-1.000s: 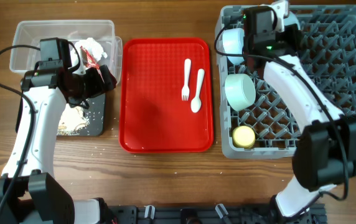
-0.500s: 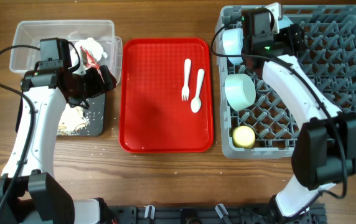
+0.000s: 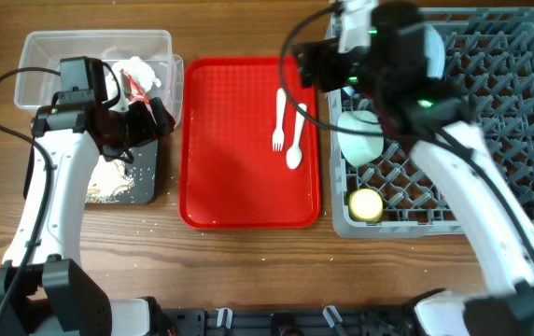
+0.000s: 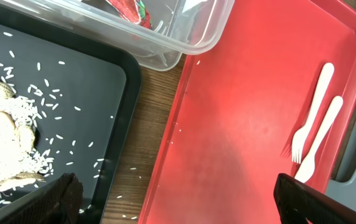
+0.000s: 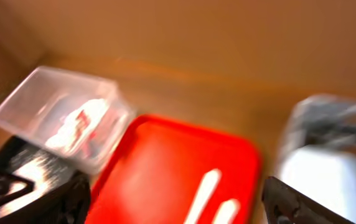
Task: Sort waste into correct bins and load items into the dishwasher rack
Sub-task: 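Move right gripper to the white fork on red tray and grasp it, then carry the fork with right gripper and drop it into the rack, then move right gripper to the white spoon on red tray and grasp it, then carry the spoon with right gripper and insert it into the rack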
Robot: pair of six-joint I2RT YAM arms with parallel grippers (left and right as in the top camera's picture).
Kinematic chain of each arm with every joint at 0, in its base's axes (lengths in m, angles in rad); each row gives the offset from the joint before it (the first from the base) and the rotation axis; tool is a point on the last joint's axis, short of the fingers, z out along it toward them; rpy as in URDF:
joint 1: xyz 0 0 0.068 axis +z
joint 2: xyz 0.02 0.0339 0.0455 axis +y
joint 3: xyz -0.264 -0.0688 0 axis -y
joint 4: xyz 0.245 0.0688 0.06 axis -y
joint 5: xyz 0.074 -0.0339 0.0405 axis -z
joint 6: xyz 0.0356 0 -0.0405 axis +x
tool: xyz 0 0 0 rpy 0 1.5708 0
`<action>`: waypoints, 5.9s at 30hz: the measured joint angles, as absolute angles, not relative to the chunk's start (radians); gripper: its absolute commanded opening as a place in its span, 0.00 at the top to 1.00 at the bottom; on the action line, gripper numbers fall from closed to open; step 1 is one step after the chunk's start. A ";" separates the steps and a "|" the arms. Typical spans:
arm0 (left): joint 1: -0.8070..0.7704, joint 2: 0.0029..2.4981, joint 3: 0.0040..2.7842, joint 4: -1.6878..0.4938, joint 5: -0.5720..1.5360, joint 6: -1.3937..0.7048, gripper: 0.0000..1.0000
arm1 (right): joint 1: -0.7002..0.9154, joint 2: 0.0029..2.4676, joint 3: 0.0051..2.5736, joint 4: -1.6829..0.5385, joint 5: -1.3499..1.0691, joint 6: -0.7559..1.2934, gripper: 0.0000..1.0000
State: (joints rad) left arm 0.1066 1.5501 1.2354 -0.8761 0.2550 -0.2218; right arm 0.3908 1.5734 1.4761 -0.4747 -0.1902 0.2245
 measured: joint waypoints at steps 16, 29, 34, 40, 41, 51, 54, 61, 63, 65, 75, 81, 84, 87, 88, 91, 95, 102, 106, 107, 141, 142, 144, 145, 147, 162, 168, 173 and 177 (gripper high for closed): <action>0.107 1.550 1.235 -0.876 0.255 -0.222 0.00 | 0.495 2.064 1.465 -0.516 -0.076 0.643 0.47; 0.107 1.550 1.235 -0.876 0.255 -0.222 0.00 | 0.514 2.143 1.465 -0.451 -0.027 0.736 0.92; 0.107 1.550 1.235 -0.876 0.255 -0.222 0.00 | 0.515 2.145 1.466 -0.452 -0.025 0.752 0.96; 0.107 1.550 1.235 -0.876 0.255 -0.222 0.00 | 0.514 2.145 1.483 -0.504 -0.047 0.734 0.96; 0.107 1.550 1.235 -0.876 0.255 -0.222 0.00 | 0.515 2.145 1.491 -0.527 -0.054 0.717 0.96; 0.107 1.550 1.235 -0.876 0.255 -0.222 0.00 | 0.515 2.128 1.506 -0.591 -0.072 0.631 0.96; 0.107 1.550 1.235 -0.876 0.255 -0.222 0.00 | 0.514 2.093 1.506 -0.606 -0.071 0.587 0.96; 0.107 1.550 1.235 -0.876 0.255 -0.222 0.00 | 0.506 2.008 1.506 -0.661 -0.071 0.562 0.96; 0.107 1.550 1.235 -0.876 0.255 -0.222 0.00 | 0.505 1.994 1.506 -0.676 -0.071 0.543 0.96; 0.107 1.550 1.235 -0.876 0.255 -0.222 0.00 | 0.495 1.929 1.505 -0.716 -0.071 0.508 0.96; 0.107 1.550 1.235 -0.876 0.255 -0.222 0.00 | 0.221 1.400 1.508 -1.222 0.076 0.315 0.96; 0.107 1.550 1.235 -0.876 0.255 -0.222 0.00 | 0.140 1.393 1.364 -1.254 0.201 0.248 0.96; 0.107 1.550 1.235 -0.876 0.255 -0.222 0.00 | 0.140 1.395 1.260 -1.169 0.233 0.207 0.96; 0.107 1.550 1.235 -0.876 0.255 -0.222 0.00 | 0.140 1.398 1.152 -1.074 0.249 0.130 0.96; 0.107 1.550 1.235 -0.876 0.255 -0.222 0.00 | 0.140 1.399 1.126 -1.052 0.249 0.109 0.96; 0.107 1.550 1.235 -0.876 0.255 -0.222 0.00 | 0.140 1.401 1.095 -1.019 0.254 0.096 0.69; 0.107 1.550 1.235 -0.876 0.255 -0.222 0.00 | 0.140 1.401 1.095 -0.996 0.260 0.083 0.52; 0.107 1.550 1.235 -0.876 0.255 -0.222 0.00 | 0.140 1.404 1.122 -0.999 0.222 0.112 0.28; 0.107 1.550 1.235 -0.876 0.254 -0.222 0.00 | 0.138 1.408 1.341 -1.040 -0.009 0.120 0.00; 0.107 1.550 1.235 -0.876 0.255 -0.222 0.00 | 0.138 1.408 1.413 -1.022 -0.114 0.118 0.00; 0.107 1.550 1.235 -0.876 0.255 -0.222 0.00 | 0.550 1.938 1.407 -0.746 -0.085 0.609 0.23; 0.107 1.550 1.235 -0.876 0.255 -0.222 0.00 | 0.550 1.953 1.407 -0.746 -0.085 0.614 0.24; 0.107 1.550 1.235 -0.876 0.255 -0.222 0.00 | 0.550 1.993 1.407 -0.745 -0.085 0.632 0.27; 0.107 1.550 1.235 -0.876 0.255 -0.222 0.00 | 0.550 2.009 1.407 -0.740 -0.085 0.636 0.30; 0.107 1.550 1.235 -0.876 0.255 -0.222 0.00 | 0.550 2.016 1.406 -0.731 -0.084 0.645 0.34; 0.107 1.550 1.235 -0.876 0.255 -0.222 0.00 | 0.550 2.055 1.406 -0.705 -0.065 0.719 0.60; 0.107 1.550 1.235 -0.876 0.255 -0.222 0.00 | 0.549 2.055 1.406 -0.698 -0.062 0.727 0.74; 0.107 1.550 1.235 -0.876 0.255 -0.222 0.00 | 0.550 2.055 1.407 -0.688 -0.062 0.729 0.79; 0.107 1.550 1.235 -0.876 0.255 -0.222 0.00 | 0.549 2.042 1.415 -0.665 -0.085 0.702 0.96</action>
State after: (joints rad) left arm 0.1066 1.5501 1.2354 -0.8757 0.2546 -0.2218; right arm 0.5488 2.0422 1.4147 -0.6647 -0.0849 0.7025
